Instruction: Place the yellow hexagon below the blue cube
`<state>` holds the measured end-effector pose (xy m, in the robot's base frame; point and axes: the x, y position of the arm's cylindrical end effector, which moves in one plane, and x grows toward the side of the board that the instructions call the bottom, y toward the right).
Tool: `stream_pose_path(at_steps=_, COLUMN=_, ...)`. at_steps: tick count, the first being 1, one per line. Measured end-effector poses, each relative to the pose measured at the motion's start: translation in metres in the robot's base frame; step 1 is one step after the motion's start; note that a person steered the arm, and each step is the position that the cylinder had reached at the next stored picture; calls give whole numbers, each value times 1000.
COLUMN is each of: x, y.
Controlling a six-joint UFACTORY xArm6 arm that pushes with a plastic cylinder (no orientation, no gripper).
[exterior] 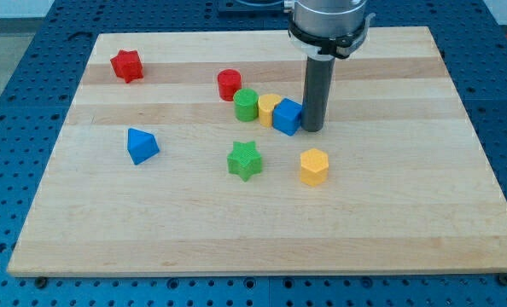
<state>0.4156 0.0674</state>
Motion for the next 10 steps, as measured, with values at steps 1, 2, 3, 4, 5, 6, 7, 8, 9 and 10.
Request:
stream_pose_path(at_steps=1, x=0, y=0)
stream_pose_path(at_steps=2, x=0, y=70)
stream_pose_path(at_steps=3, x=11, y=156)
stream_pose_path(at_steps=4, x=62, y=167)
stream_pose_path(at_steps=5, x=99, y=112)
stream_pose_path(at_steps=6, x=100, y=42)
stream_pose_path(at_steps=7, x=100, y=32)
stream_pose_path(at_steps=8, x=100, y=30)
stream_pose_path(at_steps=9, x=100, y=2)
stream_pose_path(at_steps=10, x=96, y=-35)
